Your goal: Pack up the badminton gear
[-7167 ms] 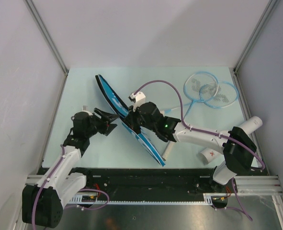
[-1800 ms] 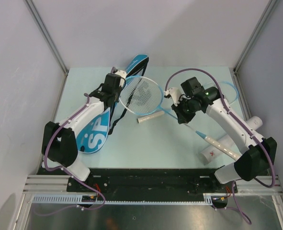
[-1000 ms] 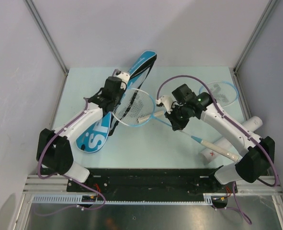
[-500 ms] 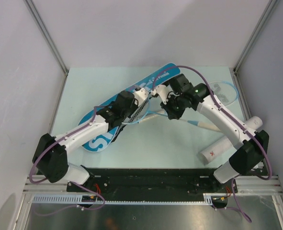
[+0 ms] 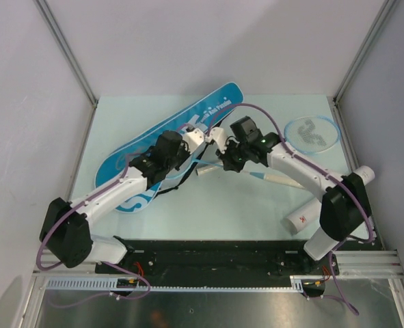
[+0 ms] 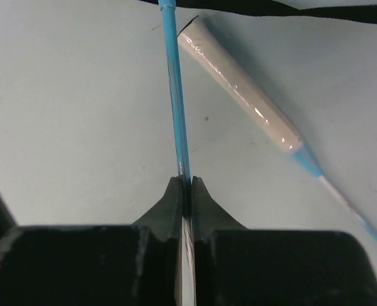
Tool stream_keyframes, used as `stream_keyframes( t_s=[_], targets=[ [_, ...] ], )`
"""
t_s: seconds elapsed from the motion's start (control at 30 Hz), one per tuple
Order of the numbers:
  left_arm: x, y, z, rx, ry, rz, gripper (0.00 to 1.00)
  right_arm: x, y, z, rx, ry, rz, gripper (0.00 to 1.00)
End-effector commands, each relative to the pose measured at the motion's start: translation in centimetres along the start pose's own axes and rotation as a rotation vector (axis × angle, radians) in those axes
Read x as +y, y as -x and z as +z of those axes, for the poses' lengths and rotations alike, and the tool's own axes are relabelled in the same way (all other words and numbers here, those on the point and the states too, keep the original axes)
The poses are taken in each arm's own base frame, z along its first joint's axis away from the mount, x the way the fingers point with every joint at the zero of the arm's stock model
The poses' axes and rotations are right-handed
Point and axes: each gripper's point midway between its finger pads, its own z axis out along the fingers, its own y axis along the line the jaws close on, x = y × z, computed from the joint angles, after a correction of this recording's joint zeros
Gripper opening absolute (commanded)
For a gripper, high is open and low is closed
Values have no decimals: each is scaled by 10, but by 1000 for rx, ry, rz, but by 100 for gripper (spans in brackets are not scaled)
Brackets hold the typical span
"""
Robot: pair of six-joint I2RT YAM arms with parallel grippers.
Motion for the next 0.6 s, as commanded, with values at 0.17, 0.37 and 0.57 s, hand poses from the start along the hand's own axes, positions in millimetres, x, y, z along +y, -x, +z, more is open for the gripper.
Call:
stream_keyframes(
  t_s=[0.17, 0.37, 0.57],
  targets=[
    [-41, 61, -16, -257, -211, 82, 0, -30, 79, 11, -271, -115, -379, 0],
    [-48, 53, -13, -264, -254, 145, 0, -8, 65, -11, -268, -45, -582, 0],
    [-70, 52, -27, -341, -384, 225, 0, 3, 79, -25, -339, -69, -664, 0]
  ],
)
